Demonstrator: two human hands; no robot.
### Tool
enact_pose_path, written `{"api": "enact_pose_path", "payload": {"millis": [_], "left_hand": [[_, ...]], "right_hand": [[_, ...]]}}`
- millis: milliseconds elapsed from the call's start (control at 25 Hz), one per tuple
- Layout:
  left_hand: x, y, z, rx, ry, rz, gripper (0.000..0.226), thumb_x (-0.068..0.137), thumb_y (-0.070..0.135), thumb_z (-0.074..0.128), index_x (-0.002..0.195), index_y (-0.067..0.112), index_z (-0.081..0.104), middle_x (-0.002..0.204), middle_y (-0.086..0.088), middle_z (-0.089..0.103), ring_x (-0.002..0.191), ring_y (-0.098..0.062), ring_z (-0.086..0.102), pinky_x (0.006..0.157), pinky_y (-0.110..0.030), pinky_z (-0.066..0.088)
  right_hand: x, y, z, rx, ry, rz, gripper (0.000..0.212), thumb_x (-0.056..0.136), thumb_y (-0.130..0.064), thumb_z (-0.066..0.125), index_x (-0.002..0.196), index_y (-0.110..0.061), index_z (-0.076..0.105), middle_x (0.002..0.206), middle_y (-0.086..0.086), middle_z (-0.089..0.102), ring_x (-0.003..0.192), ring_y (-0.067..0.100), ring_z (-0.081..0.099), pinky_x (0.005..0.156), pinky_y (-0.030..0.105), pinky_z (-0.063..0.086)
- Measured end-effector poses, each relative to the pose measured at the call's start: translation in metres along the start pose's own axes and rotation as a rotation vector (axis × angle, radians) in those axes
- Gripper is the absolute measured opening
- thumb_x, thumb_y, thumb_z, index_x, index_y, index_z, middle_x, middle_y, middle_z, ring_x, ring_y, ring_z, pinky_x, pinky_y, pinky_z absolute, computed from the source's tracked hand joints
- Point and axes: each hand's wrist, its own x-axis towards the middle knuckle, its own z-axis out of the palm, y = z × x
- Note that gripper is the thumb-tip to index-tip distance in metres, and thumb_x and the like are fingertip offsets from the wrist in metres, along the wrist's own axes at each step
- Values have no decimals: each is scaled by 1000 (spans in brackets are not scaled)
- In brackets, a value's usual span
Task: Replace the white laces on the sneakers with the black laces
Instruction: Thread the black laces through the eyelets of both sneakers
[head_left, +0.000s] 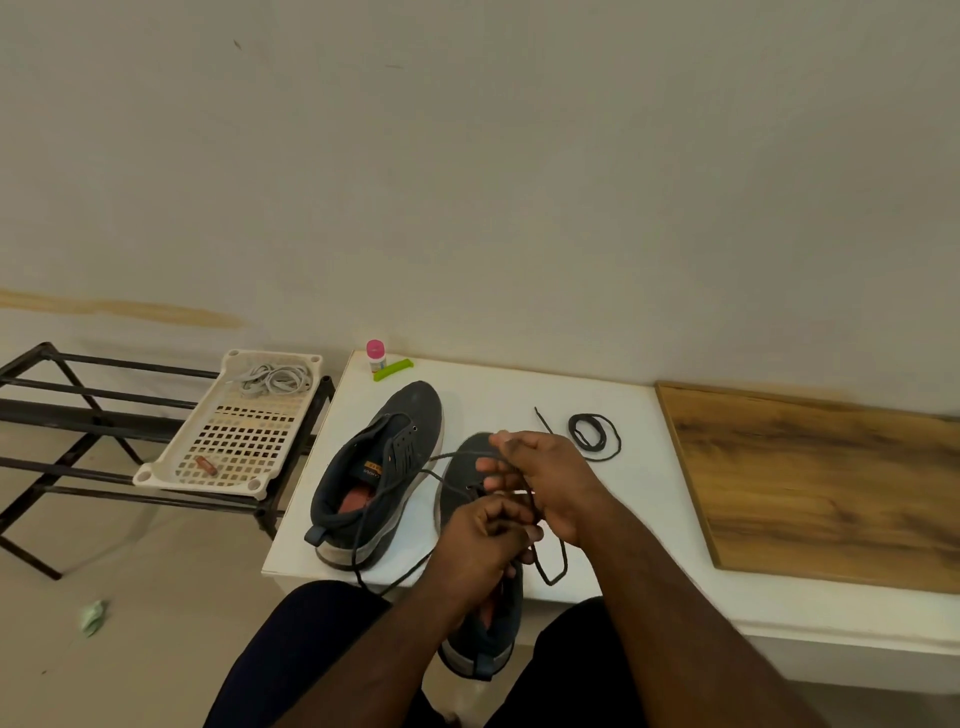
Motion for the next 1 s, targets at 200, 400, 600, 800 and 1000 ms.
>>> {"api": "enact_pose_path", "payload": {"millis": [200,400,600,800,1000], "left_hand": [[1,-5,-8,-38,-20,-49,7,90,13,68,92,10,74,84,-6,75,70,-10,70,64,-21,51],[7,-8,-25,-350,40,-175,19,97,25,61,92,10,72,100,-20,73,85,-26,68,71,-31,54],[3,-7,-15,-172,15,-34,14,96,20,63,95,8,70,87,-9,74,75,-15,70,69,-27,55],[-1,-9,-7,214,-51,36,10,93,29,66,85,25,71,74,0,72,60,-5,63,62,-21,52],[8,-10,-29,316,226,37,6,92,30,65,90,31,70,79,9,70,74,-4,66,69,-23,53]], "right_hand": [[2,15,-12,-470,-1,-190,20,89,-11,72,109,-14,75,89,6,77,85,20,74,79,37,62],[1,21,-21,-641,-15,-256,17,91,-12,70,106,-18,76,92,-1,74,88,12,71,79,27,60],[2,20,-17,-434,42,-51,26,98,-37,61,87,-14,68,79,2,72,71,14,68,72,34,60],[4,17,-13,-396,-76,-91,19,92,-12,70,110,-11,73,89,7,77,83,17,74,79,30,60],[3,9,-35,-823,155,-200,35,94,2,52,117,-16,72,94,-2,70,86,10,66,71,8,46]]}}
